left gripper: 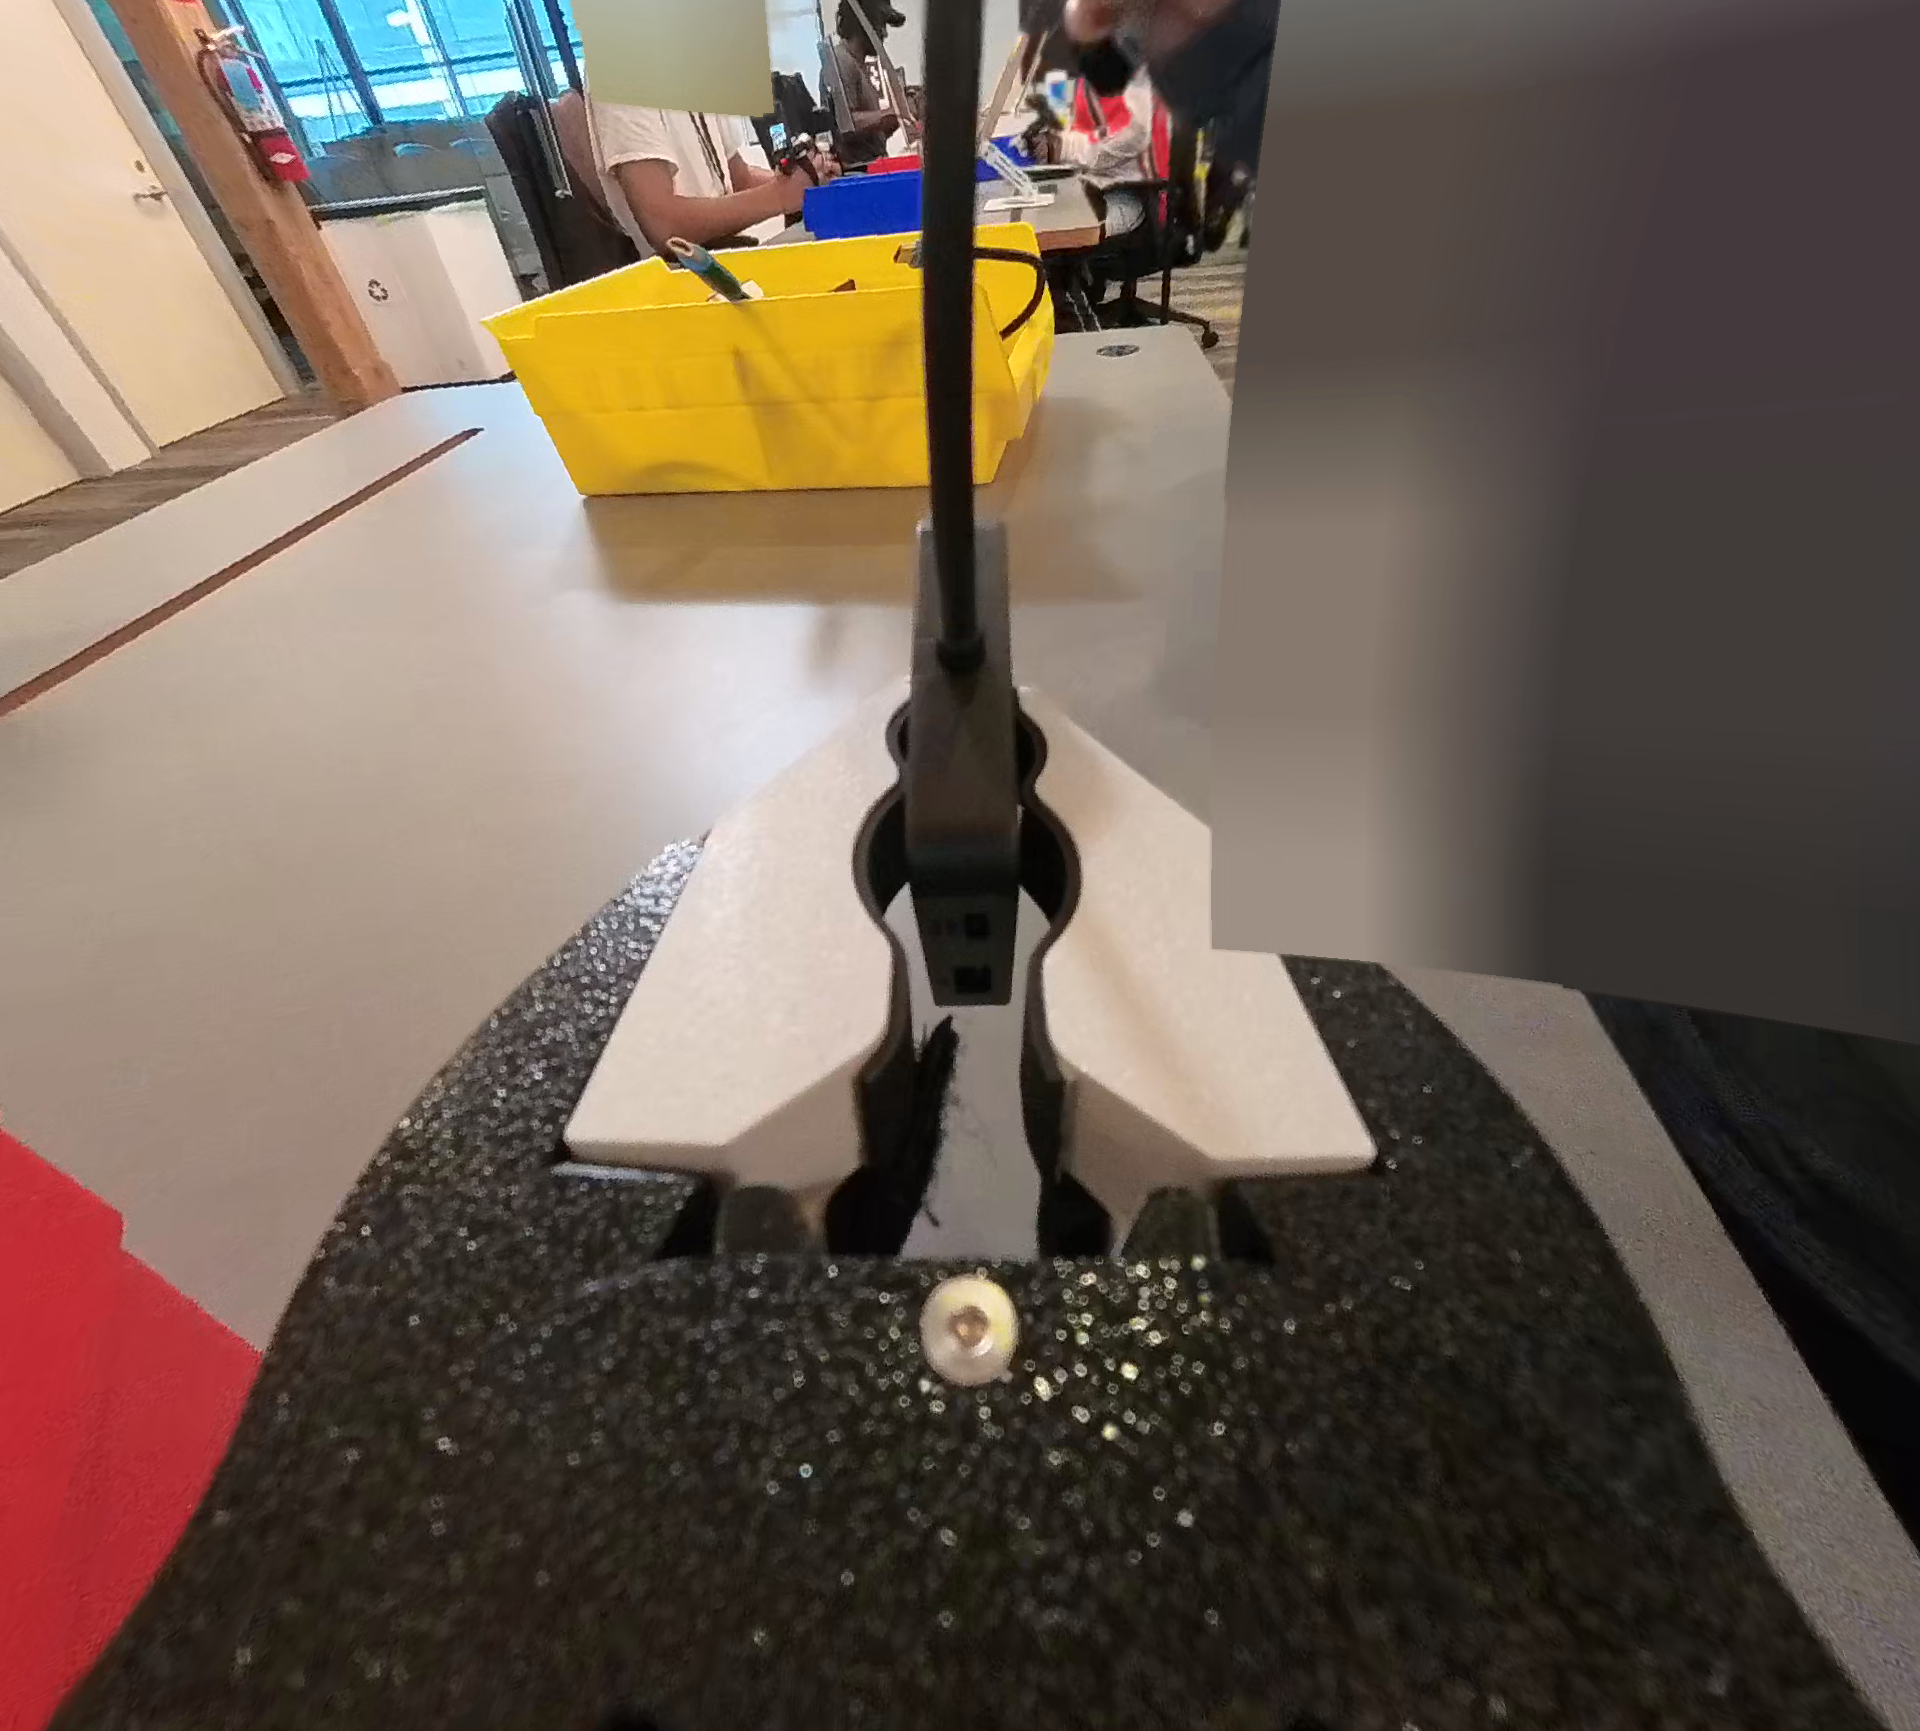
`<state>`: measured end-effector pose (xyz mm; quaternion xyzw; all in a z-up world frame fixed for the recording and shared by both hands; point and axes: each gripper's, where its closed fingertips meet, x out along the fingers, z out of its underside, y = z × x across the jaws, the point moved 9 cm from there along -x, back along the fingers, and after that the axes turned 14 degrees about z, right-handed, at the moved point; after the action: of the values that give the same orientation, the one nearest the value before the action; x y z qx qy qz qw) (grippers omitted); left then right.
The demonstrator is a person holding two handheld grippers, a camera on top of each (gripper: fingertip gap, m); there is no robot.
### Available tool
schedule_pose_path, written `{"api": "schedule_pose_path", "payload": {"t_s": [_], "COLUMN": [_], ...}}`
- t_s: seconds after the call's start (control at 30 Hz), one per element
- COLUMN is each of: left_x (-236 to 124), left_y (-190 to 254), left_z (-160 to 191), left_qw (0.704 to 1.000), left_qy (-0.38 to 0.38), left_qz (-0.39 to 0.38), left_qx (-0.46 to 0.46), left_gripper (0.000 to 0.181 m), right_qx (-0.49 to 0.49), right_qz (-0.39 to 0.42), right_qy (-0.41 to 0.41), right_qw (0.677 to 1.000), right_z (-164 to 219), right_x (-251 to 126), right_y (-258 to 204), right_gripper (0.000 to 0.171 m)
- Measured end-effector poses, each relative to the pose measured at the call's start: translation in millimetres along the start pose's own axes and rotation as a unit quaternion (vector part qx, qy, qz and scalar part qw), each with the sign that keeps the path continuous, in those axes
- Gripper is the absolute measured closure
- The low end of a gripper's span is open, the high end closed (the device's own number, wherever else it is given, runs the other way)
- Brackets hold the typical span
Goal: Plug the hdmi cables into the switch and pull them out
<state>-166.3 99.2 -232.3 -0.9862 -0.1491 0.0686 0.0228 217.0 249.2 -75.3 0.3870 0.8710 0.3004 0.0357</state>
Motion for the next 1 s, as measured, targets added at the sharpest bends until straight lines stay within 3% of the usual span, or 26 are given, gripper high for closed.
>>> {"api": "schedule_pose_path", "payload": {"t_s": [0.1,0.17,0.27,0.33,0.4,0.47,0.5,0.6,0.83,0.93,1.0], "left_x": [0.3,-0.7,-3.3,-4.6,-5.2,-4.9,-4.7,-3.6,-3.2,-3.7,-3.6], "left_y": [-0.8,-2.5,-5.2,-6.8,-7.6,-7.3,-6.9,-6.1,-6.8,-7.3,-8.4], "left_z": [0.0,-0.5,-1.1,-1.3,-1.4,-1.4,-1.4,-1.3,-1.0,-1.2,-1.3], "left_qw": [1.0,1.0,1.0,0.999,0.999,0.999,0.999,0.999,0.999,0.999,0.999], "left_qy": [0.0,0.006,0.019,0.026,0.028,0.026,0.025,0.019,0.018,0.021,0.022], "left_qz": [-0.006,-0.01,-0.018,-0.021,-0.023,-0.026,-0.027,-0.027,-0.023,-0.025,-0.03], "left_qx": [0.0,-0.005,-0.016,-0.023,-0.026,-0.024,-0.022,-0.018,-0.024,-0.027,-0.029], "left_gripper": [0.171,0.171,0.171,0.171,0.171,0.171,0.17,0.17,0.171,0.17,0.171], "right_qx": [-0.126,-0.253,-0.408,-0.463,-0.497,-0.492,-0.465,-0.379,-0.233,-0.229,-0.252], "right_qz": [0.105,0.16,0.194,0.206,0.198,0.169,0.135,0.093,0.071,0.091,0.11], "right_qy": [-0.109,-0.208,-0.325,-0.354,-0.365,-0.379,-0.402,-0.497,-0.583,-0.597,-0.567], "right_qw": [0.981,0.931,0.831,0.786,0.761,0.766,0.777,0.775,0.775,0.764,0.777], "right_z": [21.1,45.6,81.1,101.7,121.0,138.7,147.0,156.6,131.5,114.4,93.9], "right_x": [-21.7,-31.8,-37.7,-32.3,-24.0,-17.5,-16.7,-26.3,-77.9,-96.2,-96.7], "right_y": [36.2,51.2,60.4,61.6,57.8,51.5,47.5,48.8,63.9,67.7,65.5], "right_gripper": [0.162,0.162,0.162,0.162,0.161,0.153,0.133,0.111,0.103,0.103,0.104]}}
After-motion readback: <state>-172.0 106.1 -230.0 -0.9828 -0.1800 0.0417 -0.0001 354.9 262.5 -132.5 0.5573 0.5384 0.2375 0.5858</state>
